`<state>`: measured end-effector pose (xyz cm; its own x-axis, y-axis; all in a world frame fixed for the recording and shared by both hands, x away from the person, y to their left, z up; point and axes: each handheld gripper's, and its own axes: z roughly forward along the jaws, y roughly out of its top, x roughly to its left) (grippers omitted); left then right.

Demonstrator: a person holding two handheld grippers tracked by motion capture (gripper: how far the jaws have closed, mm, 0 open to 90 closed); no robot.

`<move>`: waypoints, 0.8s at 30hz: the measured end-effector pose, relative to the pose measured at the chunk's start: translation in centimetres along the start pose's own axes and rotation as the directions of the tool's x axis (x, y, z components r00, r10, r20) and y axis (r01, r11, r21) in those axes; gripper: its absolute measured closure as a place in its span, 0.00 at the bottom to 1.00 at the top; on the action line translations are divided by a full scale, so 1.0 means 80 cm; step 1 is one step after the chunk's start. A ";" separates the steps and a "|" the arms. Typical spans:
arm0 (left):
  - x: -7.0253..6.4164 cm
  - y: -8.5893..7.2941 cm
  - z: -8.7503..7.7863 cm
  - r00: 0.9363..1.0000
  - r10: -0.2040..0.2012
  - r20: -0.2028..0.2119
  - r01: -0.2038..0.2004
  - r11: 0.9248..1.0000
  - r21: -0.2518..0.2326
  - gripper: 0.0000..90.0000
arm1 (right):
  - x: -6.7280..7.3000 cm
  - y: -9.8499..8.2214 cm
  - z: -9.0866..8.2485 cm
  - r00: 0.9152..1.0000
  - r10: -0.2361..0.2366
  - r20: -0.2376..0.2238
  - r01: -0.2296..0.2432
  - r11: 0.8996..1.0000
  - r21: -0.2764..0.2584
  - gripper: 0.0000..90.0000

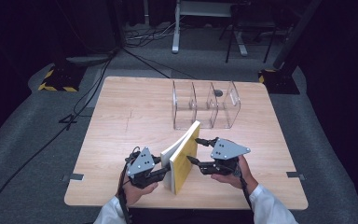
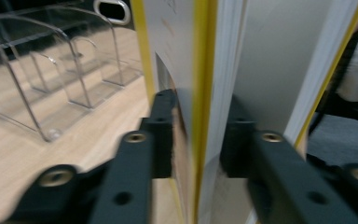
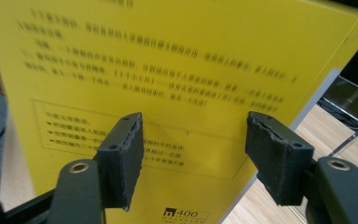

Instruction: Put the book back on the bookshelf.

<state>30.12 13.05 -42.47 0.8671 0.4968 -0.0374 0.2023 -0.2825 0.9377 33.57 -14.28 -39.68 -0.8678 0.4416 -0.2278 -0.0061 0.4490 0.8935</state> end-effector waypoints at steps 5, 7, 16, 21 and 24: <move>0.006 -0.006 -0.006 0.999 -0.020 0.033 0.019 1.000 0.017 0.48 | 0.003 -0.015 0.003 0.999 0.045 0.017 -0.045 0.999 -0.013 0.41; 0.005 -0.010 -0.008 0.998 -0.022 0.064 0.020 0.999 0.044 0.40 | 0.006 -0.019 0.002 0.999 0.043 0.015 -0.042 0.999 -0.015 0.40; -0.006 -0.022 -0.005 0.989 -0.031 0.145 0.017 0.995 0.096 0.29 | 0.012 -0.029 0.002 0.999 0.044 0.022 -0.044 0.999 -0.018 0.38; -0.014 -0.025 0.006 0.988 -0.020 0.152 0.002 0.993 0.120 0.24 | 0.013 -0.032 0.002 0.999 0.026 0.030 -0.026 1.000 0.002 0.39; -0.017 -0.023 0.015 0.992 -0.010 0.123 -0.002 0.995 0.096 0.24 | 0.016 -0.032 0.003 0.999 0.014 0.036 -0.014 1.000 0.005 0.39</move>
<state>29.07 11.91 -44.54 0.9144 0.3950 -0.0891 0.2437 -0.3612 0.9001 32.62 -14.67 -42.32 -0.8493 0.4755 -0.2295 0.0083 0.4467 0.8946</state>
